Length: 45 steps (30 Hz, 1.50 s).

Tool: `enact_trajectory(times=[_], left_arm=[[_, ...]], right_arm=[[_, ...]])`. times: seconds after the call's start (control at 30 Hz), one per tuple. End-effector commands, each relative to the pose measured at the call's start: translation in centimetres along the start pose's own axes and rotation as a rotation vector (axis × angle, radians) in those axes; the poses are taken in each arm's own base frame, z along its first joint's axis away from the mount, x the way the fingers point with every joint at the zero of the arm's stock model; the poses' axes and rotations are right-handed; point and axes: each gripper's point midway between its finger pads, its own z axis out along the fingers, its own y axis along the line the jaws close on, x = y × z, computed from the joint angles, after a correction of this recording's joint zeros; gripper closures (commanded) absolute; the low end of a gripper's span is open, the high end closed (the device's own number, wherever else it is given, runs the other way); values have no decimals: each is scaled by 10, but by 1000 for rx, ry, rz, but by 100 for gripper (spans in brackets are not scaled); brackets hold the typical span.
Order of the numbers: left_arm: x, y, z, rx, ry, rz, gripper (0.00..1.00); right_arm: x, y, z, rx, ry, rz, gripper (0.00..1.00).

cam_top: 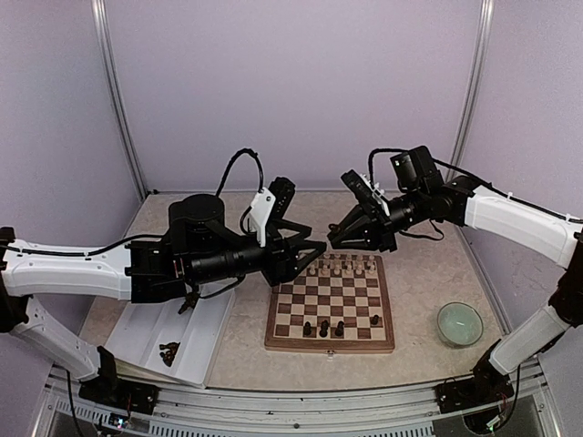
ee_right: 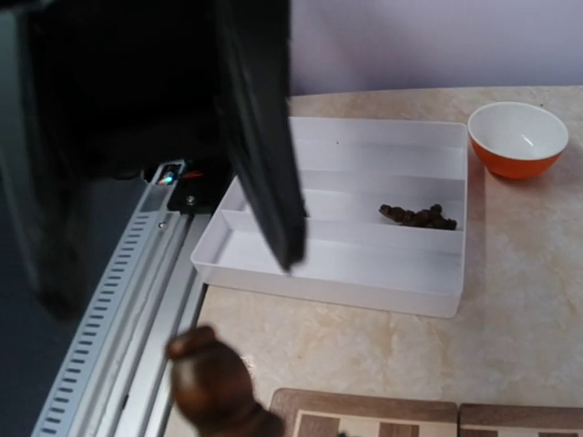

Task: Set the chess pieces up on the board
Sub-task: Pick up the bishop from the storage box.

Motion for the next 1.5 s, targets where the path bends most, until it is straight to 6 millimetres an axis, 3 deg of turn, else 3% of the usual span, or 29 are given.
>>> enact_trajectory(times=[0.0,0.2,0.37,0.67,0.9,1.27,1.33,1.43,1.47], left_arm=[[-24,-5,7,15,-67,15,49],[-18,5,21,-14,-55,-6,49],[-18,5,30,26,-57,-29,55],[-21,11,33,57,-80,-62,65],[-25,7,34,85,-92,-63,63],[-18,12,41,78,-65,-79,90],[-19,13,40,73,-63,-76,93],[-19,12,42,70,-32,-63,95],[-19,12,42,70,-15,-55,95]], right_arm=[[4,1,1,-29,-12,25,98],[6,1,2,-33,-9,22,98],[7,0,2,-32,-4,20,97],[12,-1,3,-32,7,26,96],[14,-3,5,-34,9,32,95],[14,-4,5,-35,10,36,94],[14,-4,5,-29,17,38,86],[18,-6,-7,14,41,15,50],[21,-11,-17,49,49,7,42]])
